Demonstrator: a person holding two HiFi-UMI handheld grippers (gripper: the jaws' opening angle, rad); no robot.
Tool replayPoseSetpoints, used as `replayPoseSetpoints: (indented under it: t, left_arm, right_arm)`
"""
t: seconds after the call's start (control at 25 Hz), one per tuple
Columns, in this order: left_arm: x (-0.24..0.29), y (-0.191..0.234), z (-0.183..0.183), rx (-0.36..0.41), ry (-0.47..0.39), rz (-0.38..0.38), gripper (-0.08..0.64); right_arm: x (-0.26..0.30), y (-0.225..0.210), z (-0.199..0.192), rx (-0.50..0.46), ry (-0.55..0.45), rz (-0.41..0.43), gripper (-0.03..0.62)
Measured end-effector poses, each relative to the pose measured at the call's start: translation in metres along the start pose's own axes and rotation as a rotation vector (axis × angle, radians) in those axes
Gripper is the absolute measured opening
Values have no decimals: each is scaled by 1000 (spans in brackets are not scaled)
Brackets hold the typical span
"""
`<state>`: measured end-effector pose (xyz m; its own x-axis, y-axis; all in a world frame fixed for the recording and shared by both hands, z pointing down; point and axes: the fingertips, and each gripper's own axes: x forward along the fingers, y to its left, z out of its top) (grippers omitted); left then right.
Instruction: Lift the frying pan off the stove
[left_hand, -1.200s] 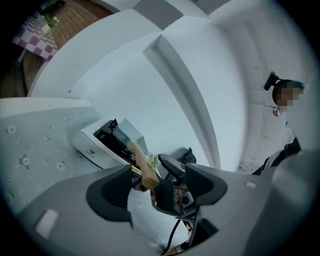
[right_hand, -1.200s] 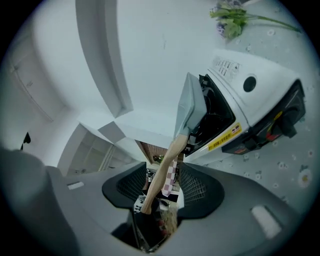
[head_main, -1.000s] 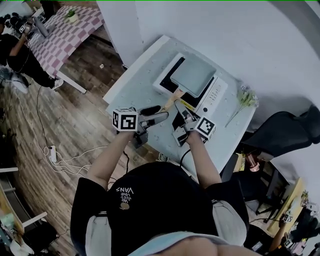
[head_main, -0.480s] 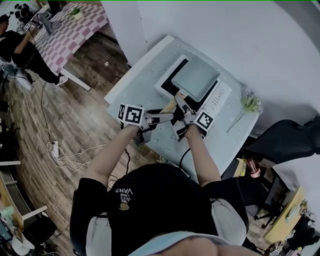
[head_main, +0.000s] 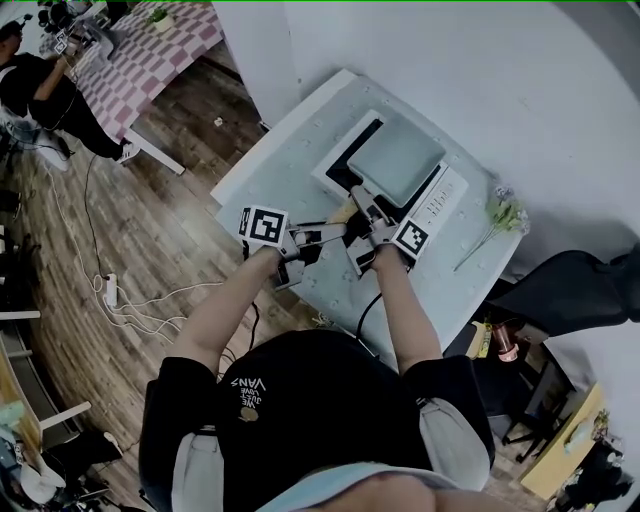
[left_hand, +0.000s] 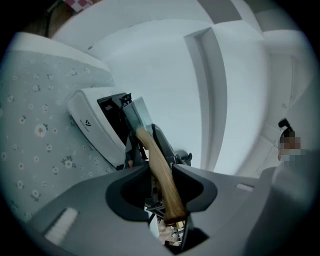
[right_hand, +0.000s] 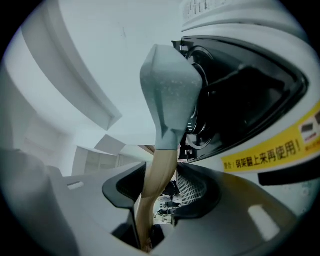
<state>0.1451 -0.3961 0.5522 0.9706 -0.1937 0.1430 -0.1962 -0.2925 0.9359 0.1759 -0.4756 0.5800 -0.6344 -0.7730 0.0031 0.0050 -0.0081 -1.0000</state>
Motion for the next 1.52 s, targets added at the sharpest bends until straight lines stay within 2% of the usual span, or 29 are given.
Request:
replayPoseSetpoints:
  t: [0.32,0.52,0.64,1.04,1.24,1.52]
  left_arm:
    - [0,1,-2,-25,-49,6,132]
    - [-6,-2,-8,-52,-92,-14,132]
    - [-13,-4,-12,-41,-110,-13,132]
    - [-52,-11,-29,-19,-182,-12,129]
    - [-71,-13,-39,-44,-228,-34,129]
    - [-120,-20,-61,-11,-216,-55,126]
  right_arm:
    - [-1,1,-3,10,27,-18,186]
    - [-4,1,-11,-25,49,-41,186]
    - [-4,4,-21,-37,72,-48,186]
    - [2,8,-64,-98,151,-47,186]
    - [4,12,-87,-121,166,-51,186]
    - [4,17,-138,-154,144,-52,186]
